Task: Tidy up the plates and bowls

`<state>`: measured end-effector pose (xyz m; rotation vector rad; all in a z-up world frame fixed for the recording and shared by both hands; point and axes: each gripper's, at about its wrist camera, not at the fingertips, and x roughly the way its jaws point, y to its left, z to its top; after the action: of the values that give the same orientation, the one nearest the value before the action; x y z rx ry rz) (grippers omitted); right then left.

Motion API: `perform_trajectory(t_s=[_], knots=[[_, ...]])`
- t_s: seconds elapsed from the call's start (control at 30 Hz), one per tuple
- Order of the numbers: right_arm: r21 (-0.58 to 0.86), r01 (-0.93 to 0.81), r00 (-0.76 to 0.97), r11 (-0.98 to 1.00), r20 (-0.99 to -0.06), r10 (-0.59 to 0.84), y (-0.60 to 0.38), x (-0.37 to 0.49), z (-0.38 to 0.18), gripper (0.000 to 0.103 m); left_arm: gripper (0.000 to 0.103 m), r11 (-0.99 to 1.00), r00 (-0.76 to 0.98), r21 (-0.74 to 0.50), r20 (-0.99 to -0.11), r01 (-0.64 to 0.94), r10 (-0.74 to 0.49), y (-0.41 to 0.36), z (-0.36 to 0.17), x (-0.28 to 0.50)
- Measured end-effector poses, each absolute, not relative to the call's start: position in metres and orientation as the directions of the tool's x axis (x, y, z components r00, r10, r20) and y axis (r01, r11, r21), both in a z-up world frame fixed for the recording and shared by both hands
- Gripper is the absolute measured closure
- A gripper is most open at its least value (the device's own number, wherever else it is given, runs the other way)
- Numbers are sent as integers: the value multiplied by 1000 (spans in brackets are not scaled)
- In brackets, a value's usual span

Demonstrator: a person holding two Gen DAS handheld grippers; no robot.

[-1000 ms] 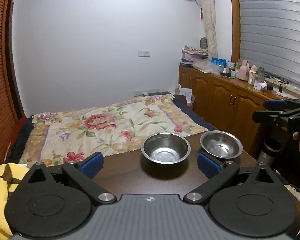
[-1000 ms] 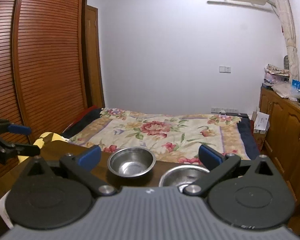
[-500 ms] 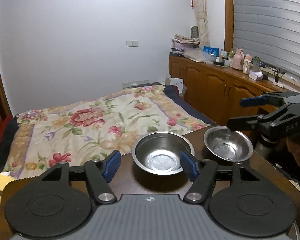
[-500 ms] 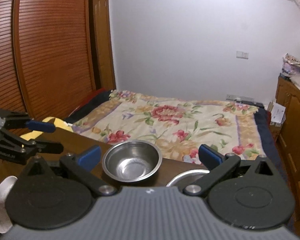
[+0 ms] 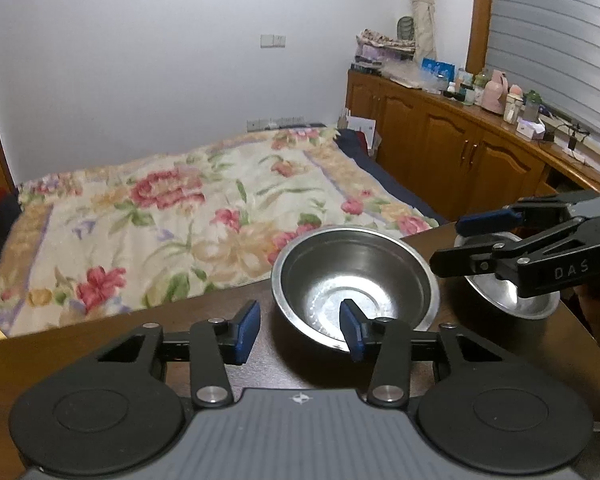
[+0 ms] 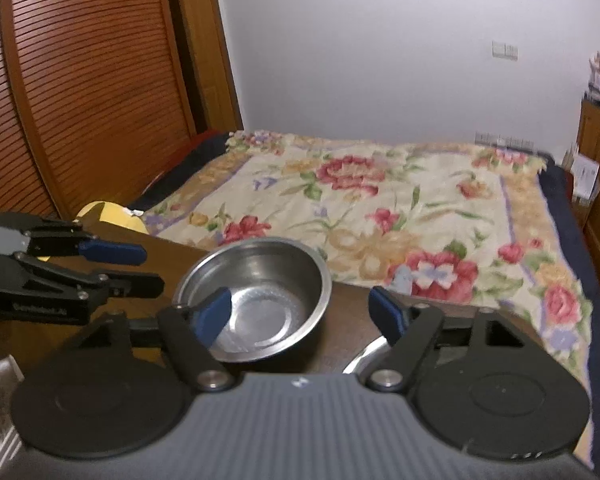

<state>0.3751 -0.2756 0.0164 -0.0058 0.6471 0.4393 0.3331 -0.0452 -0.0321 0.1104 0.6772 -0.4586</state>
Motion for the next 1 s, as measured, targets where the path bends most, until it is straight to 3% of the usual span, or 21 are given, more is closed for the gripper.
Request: perform_trajectory(t_s=[0.47, 0.67, 0.93, 1.0], knots=[[157, -366, 660, 917, -651, 375, -267, 397, -4, 48, 60, 902, 642, -118, -664, 416, -383, -42, -53, 361], [171, -377, 632, 910, -671, 388, -262, 398, -7, 57, 78, 902, 620, -150, -680, 405, -392, -42, -58, 365], [163, -433, 588, 886, -694, 415, -251, 395, -12, 75, 87, 904, 618, -150, -684, 401, -388, -43, -60, 363], [159, -442, 577, 883, -703, 416, -248, 394, -13, 76, 88, 904, 618, -147, -685, 402, -386, -42, -59, 361]])
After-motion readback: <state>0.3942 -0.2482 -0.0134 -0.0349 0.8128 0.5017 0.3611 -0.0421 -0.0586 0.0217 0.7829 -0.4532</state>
